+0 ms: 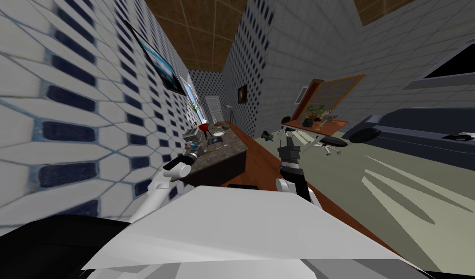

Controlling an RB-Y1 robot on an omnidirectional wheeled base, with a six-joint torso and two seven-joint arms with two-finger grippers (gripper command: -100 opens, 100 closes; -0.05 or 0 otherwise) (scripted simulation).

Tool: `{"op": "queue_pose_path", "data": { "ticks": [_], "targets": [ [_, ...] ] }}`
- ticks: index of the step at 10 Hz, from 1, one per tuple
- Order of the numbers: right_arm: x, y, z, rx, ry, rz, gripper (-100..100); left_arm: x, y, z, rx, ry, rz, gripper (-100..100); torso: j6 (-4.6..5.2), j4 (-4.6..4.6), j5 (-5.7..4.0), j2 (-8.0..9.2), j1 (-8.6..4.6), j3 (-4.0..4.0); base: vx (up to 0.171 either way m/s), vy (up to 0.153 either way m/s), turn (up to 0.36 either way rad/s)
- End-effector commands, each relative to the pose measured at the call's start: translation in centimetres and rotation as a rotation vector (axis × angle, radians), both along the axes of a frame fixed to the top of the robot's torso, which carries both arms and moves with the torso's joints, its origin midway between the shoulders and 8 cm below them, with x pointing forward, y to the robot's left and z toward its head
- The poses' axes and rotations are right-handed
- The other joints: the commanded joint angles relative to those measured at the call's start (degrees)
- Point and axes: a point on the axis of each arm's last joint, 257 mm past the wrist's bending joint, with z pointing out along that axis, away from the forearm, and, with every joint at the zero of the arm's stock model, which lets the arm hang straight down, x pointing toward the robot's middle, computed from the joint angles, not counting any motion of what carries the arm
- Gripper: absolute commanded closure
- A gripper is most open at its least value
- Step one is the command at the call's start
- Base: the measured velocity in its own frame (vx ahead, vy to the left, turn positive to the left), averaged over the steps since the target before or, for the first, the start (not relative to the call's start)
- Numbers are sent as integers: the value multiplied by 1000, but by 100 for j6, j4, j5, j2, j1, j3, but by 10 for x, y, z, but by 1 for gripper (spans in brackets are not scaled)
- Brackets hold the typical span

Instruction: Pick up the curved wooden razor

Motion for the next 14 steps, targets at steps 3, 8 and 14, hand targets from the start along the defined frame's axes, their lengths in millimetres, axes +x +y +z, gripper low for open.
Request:
{"op": "queue_pose_path", "data": {
  "ticks": [3,8,14],
  "targets": [
    [0,0,0,0,0,0,0,-6,19,-29,-50,119,24,-100,1,0,1,-2,0,-1,17,-8,-57],
    [0,0,0,0,0,0,0,-21,55,-71,-147,307,87,-100,0,-1,0,-1,-1,-1,24,-11,-79],
    [0,0,0,0,0,0,0,-52,93,-112,-241,513,181,-100,-1,-1,0,0,-1,0,25,-10,-82]
  ]
}}
